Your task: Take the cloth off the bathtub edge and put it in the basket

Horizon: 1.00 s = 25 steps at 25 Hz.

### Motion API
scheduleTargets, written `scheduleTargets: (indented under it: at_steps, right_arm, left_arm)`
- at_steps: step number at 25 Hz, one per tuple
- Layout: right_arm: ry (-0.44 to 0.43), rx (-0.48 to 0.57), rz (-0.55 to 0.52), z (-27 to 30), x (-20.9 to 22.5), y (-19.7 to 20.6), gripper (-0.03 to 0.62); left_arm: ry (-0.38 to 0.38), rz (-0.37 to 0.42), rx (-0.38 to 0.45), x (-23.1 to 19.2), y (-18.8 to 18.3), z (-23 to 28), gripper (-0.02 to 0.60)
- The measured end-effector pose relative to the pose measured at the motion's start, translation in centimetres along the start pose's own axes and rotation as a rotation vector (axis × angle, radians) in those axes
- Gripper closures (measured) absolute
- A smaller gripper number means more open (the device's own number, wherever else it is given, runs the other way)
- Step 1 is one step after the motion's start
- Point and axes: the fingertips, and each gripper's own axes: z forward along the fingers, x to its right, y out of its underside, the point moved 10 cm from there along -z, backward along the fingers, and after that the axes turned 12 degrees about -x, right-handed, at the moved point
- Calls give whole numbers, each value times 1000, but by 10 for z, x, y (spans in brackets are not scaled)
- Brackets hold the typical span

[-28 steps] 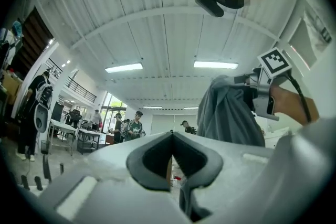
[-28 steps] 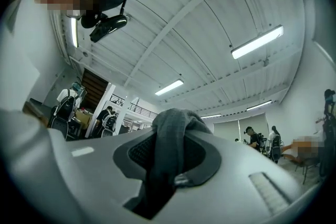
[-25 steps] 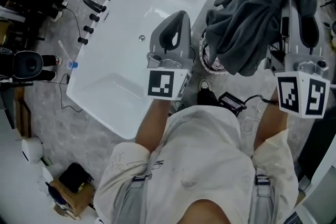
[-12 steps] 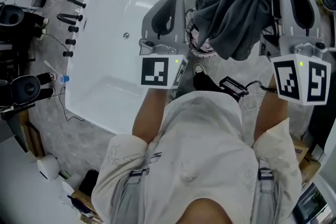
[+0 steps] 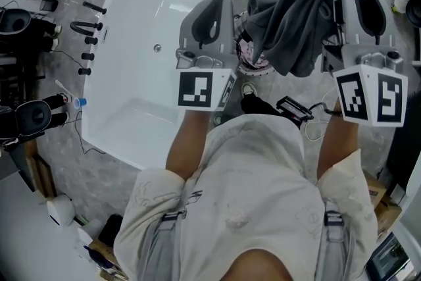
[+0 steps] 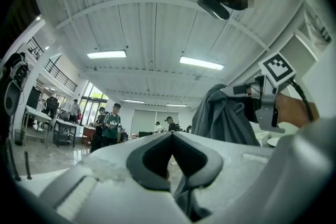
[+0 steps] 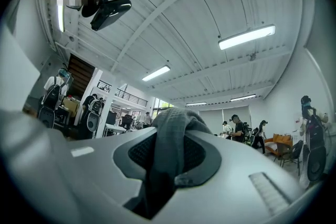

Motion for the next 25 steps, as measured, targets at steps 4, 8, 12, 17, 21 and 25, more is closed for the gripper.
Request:
scheduleTargets:
  at_steps: [4,8,12,17,21,25]
  right_arm:
    - [-12,-43,22,17,3,18,511]
    - [-33,-99,49,28,6,40,511]
    - [-74,-179,72,42,1,70,511]
    - [-114,-270,72,57,-10,118,511]
    - [-135,-361,105,67,-11,160,511]
    - [-180,-435,93,82,-13,205,511]
  left_arm:
    - [-7,-4,-7,-5,3,10,584]
    - [-12,-6,-18,-4,6,14,584]
    - [-19,-3,-14,-3,7,15,584]
    - [-33,-4,-12,-8,9,16,584]
    - [-51,-9,-19,-6,9,18,584]
    - [-65,-6,-28,-4,12,21,584]
